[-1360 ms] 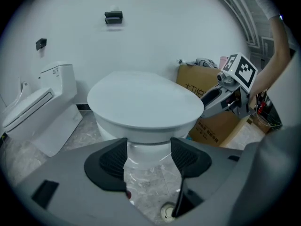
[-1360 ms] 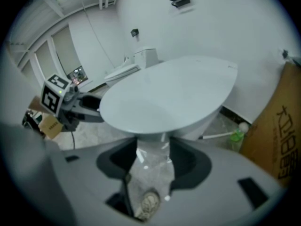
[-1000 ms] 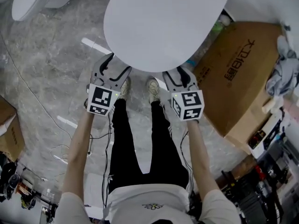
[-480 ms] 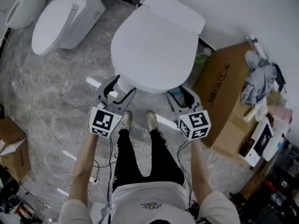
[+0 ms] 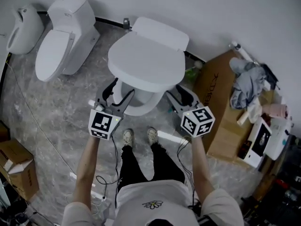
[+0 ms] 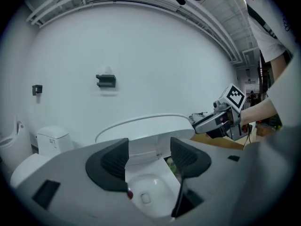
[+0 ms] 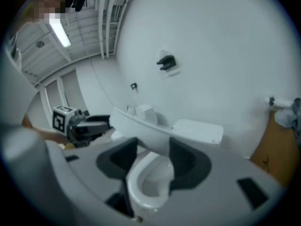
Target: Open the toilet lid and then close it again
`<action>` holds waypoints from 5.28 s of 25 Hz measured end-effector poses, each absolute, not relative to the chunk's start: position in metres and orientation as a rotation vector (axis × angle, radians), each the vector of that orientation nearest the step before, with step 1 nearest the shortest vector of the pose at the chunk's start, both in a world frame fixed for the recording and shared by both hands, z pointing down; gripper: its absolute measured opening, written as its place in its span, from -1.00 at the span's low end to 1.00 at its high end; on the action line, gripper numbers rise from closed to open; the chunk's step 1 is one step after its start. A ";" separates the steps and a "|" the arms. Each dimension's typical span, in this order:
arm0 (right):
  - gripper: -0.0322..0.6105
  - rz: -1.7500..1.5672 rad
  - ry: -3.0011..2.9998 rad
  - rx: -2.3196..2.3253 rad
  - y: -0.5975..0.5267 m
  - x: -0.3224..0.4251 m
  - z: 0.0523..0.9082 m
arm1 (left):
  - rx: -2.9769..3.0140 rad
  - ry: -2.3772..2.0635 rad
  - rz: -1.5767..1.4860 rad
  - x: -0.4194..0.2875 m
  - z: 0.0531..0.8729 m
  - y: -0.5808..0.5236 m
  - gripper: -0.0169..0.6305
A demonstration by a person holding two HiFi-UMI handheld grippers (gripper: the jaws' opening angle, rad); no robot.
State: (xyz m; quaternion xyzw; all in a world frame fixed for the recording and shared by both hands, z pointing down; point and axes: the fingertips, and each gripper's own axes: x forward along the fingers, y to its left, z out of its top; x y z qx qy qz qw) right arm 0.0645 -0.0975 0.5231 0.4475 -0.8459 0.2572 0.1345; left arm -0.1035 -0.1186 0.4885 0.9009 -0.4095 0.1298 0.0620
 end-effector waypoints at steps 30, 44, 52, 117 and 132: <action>-0.24 0.983 -2.474 1.541 -0.258 0.142 0.428 | 2.818 -1.215 0.441 -0.028 0.382 -0.292 -0.03; -0.28 1.040 -2.587 1.445 -0.367 0.182 0.401 | 2.797 -1.289 0.470 0.022 0.360 -0.407 -0.03; -0.29 1.069 -2.602 1.440 -0.419 0.203 0.399 | 2.798 -1.305 0.503 0.046 0.360 -0.464 -0.03; -0.75 0.174 -2.649 1.799 -0.162 0.124 0.254 | 2.605 -1.743 -0.102 -0.030 0.229 -0.189 -0.88; -0.75 0.154 -2.612 1.791 -0.228 0.134 0.260 | 2.649 -1.708 -0.029 -0.025 0.236 -0.261 -0.88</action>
